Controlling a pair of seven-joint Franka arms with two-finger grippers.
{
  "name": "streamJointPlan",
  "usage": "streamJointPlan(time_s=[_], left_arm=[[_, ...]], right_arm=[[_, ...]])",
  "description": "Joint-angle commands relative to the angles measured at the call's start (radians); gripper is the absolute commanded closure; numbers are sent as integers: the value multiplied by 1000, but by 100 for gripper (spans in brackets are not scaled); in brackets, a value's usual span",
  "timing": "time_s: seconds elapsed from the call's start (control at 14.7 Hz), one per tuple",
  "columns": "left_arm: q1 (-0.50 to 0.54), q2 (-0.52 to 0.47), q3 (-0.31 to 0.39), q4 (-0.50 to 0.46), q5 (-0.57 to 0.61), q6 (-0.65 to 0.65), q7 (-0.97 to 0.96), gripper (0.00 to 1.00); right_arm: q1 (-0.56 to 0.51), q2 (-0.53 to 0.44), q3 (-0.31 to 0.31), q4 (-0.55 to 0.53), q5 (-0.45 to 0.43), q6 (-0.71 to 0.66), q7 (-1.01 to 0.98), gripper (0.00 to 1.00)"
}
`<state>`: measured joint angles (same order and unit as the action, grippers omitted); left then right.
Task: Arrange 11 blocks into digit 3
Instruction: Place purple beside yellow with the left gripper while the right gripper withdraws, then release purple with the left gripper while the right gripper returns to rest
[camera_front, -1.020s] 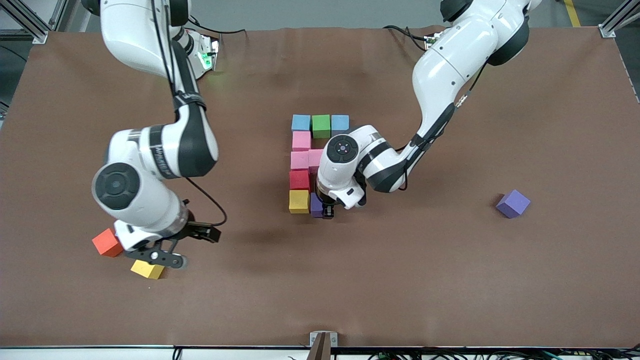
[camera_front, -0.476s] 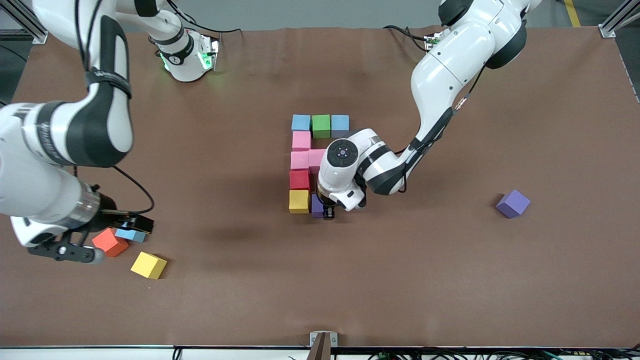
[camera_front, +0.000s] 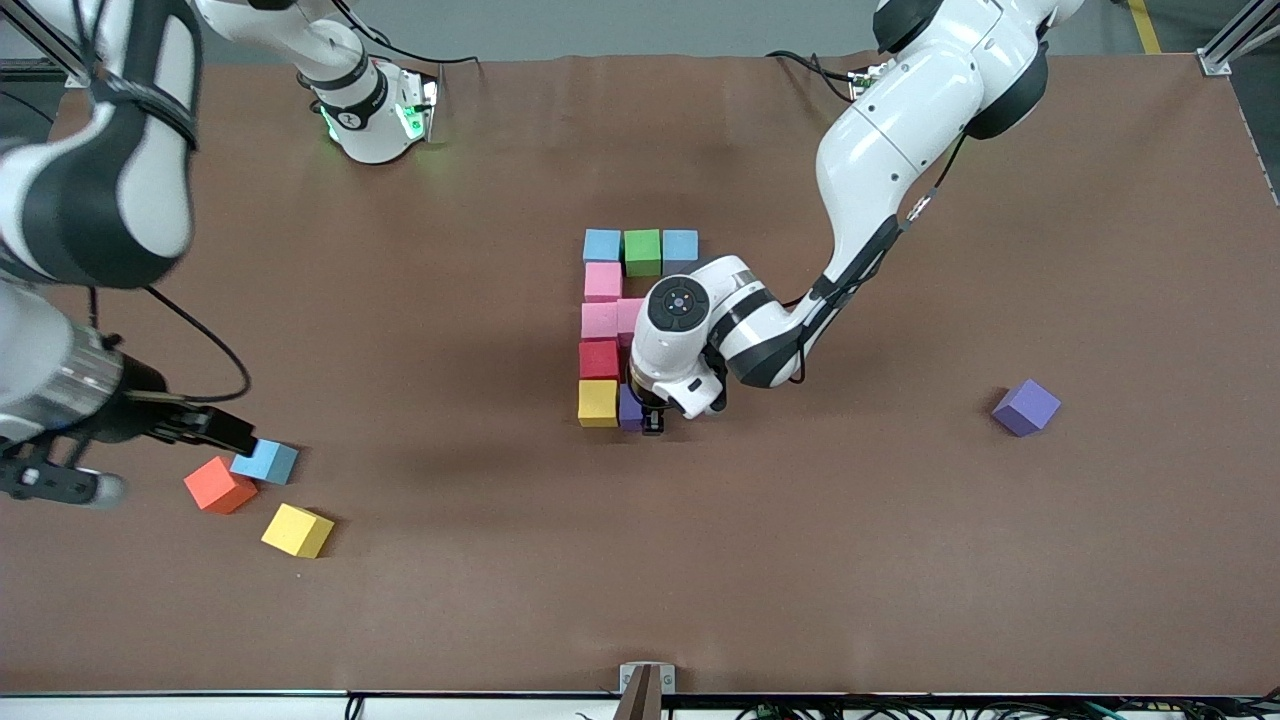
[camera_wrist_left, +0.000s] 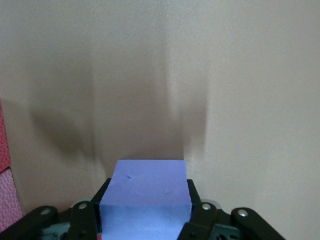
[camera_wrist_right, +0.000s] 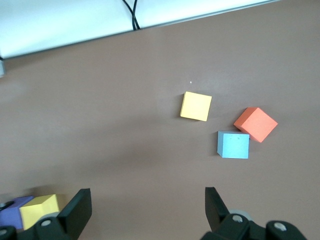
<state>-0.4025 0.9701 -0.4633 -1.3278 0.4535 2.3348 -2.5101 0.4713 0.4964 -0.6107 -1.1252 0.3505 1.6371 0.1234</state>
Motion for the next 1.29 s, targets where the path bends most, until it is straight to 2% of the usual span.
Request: streamJointPlan(time_s=[0.0,0.14,0.41,0.75,0.95,1.09,1.16,1.22], left_arm=[[-10,15,5,27,-15,14,11,66],[-10,16,5,25,-15,15,11,66],[-12,16,5,25,-18,15,10,66],[-18,24,6,25,-21,17,7,66],[-18,24,6,22,-22,17,5,63],[-18,22,6,22,-22,17,5,54],[-16,22,6,22,-22,17,8,42],[-18,24,8,22,-21,17,11,16]], right_arm=[[-144,-188,164,-132,-94,-6,-40,0],[-274,-245,294,-171,-192,-6,-102,0],[-449,-340,460,-258,-277,4,-149,0],[-462,-403,471,-340,-286,4,-151,0],[-525,-418,526,-352,-297,-5,-156,0],[-527,-417,532,-352,-304,1,-166,0],[-522,-417,532,-352,-321,-2,-168,0],[-519,-418,532,-352,-334,-3,-169,0]])
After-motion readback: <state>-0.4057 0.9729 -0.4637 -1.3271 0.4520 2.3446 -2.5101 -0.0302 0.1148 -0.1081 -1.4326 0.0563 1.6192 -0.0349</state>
